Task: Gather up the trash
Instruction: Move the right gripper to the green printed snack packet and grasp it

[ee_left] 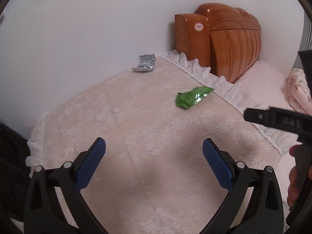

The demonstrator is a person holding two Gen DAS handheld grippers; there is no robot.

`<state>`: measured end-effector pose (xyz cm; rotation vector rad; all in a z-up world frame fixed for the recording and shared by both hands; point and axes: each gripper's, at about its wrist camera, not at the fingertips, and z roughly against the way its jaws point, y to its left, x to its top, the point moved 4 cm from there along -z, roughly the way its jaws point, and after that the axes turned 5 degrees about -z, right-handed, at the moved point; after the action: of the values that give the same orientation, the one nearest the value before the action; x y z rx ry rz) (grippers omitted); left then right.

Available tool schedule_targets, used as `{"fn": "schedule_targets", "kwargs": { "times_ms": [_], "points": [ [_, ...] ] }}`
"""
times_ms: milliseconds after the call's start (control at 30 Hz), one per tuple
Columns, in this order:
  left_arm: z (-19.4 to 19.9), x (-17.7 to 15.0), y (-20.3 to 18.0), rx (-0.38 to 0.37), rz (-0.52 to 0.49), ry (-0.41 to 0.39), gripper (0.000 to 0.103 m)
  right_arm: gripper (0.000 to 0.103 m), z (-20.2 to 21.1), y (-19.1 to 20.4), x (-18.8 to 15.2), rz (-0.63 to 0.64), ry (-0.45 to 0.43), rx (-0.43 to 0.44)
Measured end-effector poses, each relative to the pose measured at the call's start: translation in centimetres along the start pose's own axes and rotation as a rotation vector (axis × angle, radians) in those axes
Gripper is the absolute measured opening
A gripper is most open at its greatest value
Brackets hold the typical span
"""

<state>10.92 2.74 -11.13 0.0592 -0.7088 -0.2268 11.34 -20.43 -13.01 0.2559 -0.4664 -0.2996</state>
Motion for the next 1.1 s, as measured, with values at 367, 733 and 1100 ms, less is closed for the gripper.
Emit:
{"fn": "schedule_targets", "kwargs": {
  "times_ms": [367,733,1100],
  "points": [
    [-5.2,2.1,6.7,0.000,0.005,0.002,0.095,0.097,-14.3,8.9,7.9,-0.124,-0.034,-0.253],
    [-10.7,5.5,8.7,-0.009,-0.014,-0.004,0.095,0.035,-15.4,7.8,8.5,-0.144,-0.025,-0.178],
    [-15.5,9.3,8.7,-0.098,0.097,0.022,0.095,0.033,-13.0,9.9,8.9,0.012,-0.039,-0.075]
  ]
}}
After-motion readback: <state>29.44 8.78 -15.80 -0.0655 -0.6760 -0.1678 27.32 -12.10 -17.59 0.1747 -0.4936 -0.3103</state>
